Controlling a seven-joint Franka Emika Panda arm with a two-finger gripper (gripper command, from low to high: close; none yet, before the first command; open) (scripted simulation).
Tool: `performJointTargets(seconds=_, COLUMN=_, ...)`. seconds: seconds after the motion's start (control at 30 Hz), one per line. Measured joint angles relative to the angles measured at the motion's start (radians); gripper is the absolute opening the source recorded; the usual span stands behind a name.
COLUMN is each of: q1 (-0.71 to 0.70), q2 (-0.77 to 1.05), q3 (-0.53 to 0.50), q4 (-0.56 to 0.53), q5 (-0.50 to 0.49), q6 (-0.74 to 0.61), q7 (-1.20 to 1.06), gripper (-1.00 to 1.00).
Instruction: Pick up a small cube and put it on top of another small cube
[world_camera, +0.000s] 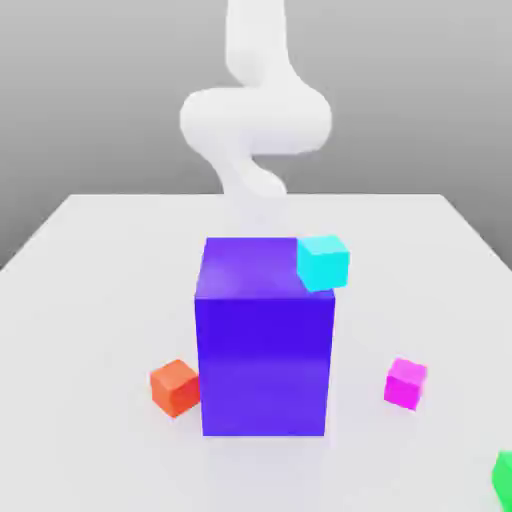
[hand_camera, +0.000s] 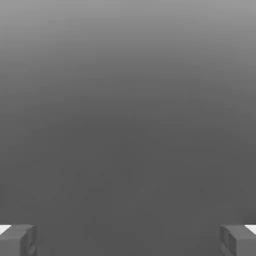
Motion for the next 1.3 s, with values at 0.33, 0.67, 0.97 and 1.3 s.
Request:
performJointTargets(seconds=0.33, q1=0.222, q2=0.378, q3=0.066, q4=-0.225, q5=0.058, q6=0.247, q7=-0.231, gripper=0.0)
performJointTargets(seconds=0.67, q1=0.387, q2=0.741, q3=0.171, q4=-0.439, q5=-0.028, q6=0.487, q7=-0.35, gripper=0.0)
performJointTargets(seconds=0.97, q1=0.499, q2=1.016, q3=0.037, q4=-0.409, q5=-0.164, q6=0.704, q7=-0.264, gripper=-1.0)
performJointTargets(seconds=1.3, q1=0.457, q2=0.891, q3=0.092, q4=-0.434, q5=-0.114, q6=0.603, q7=-0.303, gripper=-1.0)
